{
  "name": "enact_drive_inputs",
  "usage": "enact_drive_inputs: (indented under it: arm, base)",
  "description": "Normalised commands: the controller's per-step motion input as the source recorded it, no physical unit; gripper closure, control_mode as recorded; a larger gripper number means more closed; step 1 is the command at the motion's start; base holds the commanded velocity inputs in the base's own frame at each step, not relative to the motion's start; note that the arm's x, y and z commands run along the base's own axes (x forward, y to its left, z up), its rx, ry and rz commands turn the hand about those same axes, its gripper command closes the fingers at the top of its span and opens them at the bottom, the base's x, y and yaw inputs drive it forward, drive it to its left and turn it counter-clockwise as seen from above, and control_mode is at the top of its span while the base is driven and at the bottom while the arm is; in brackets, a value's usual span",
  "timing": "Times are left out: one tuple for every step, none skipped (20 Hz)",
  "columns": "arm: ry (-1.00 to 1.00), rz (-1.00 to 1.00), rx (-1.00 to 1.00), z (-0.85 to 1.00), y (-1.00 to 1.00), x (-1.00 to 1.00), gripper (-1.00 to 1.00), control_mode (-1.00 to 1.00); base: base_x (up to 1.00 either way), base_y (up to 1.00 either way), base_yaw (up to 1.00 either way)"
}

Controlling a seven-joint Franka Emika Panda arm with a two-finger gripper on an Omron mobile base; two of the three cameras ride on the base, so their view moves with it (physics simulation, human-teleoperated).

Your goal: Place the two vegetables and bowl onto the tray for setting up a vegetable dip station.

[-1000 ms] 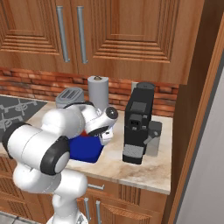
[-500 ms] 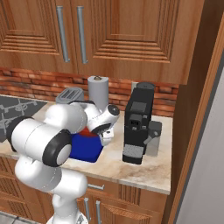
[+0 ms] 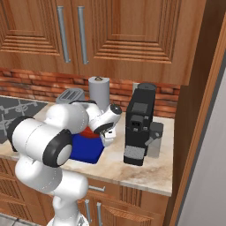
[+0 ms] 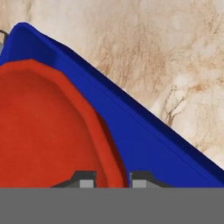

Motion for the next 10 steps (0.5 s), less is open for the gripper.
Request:
enact_drive_inputs:
  arm:
    - [-0.01, 0.00, 0.00, 0.00, -0.01, 0.00, 1.00, -1.00]
    - [-0.04, 0.00, 0.00, 0.00, -0.02, -0.02, 1.00, -1.00]
    - [-0.07, 0.00, 0.00, 0.00, -0.03, -0.03, 1.00, -1.00]
    - [-0.09, 0.00, 0.00, 0.00, -0.01, -0.05, 1.00, -1.00]
    - [-0.10, 0.00, 0.00, 0.01, 0.00, -0.03, 1.00, -1.00]
    - [-0.12, 0.00, 0.00, 0.01, 0.00, -0.04, 1.00, -1.00]
    - [-0.13, 0.00, 0.00, 0.00, 0.00, -0.05, 1.00, -1.00]
    - [-0.18, 0.00, 0.00, 0.00, -0.02, -0.06, 1.00, -1.00]
    - [-0.18, 0.00, 0.00, 0.00, -0.04, -0.06, 1.00, -1.00]
    - [-0.19, 0.00, 0.00, 0.01, -0.05, -0.06, 1.00, -1.00]
  base:
    - [0.00, 0.00, 0.00]
    - [0.00, 0.00, 0.00]
    - [0.00, 0.00, 0.00]
    - [0.00, 0.00, 0.00]
    - [0.00, 0.00, 0.00]
    - [0.00, 0.00, 0.00]
    - [0.00, 0.00, 0.00]
    - [0.00, 0.00, 0.00]
    - [0.00, 0.00, 0.00]
    - [0.00, 0.00, 0.00]
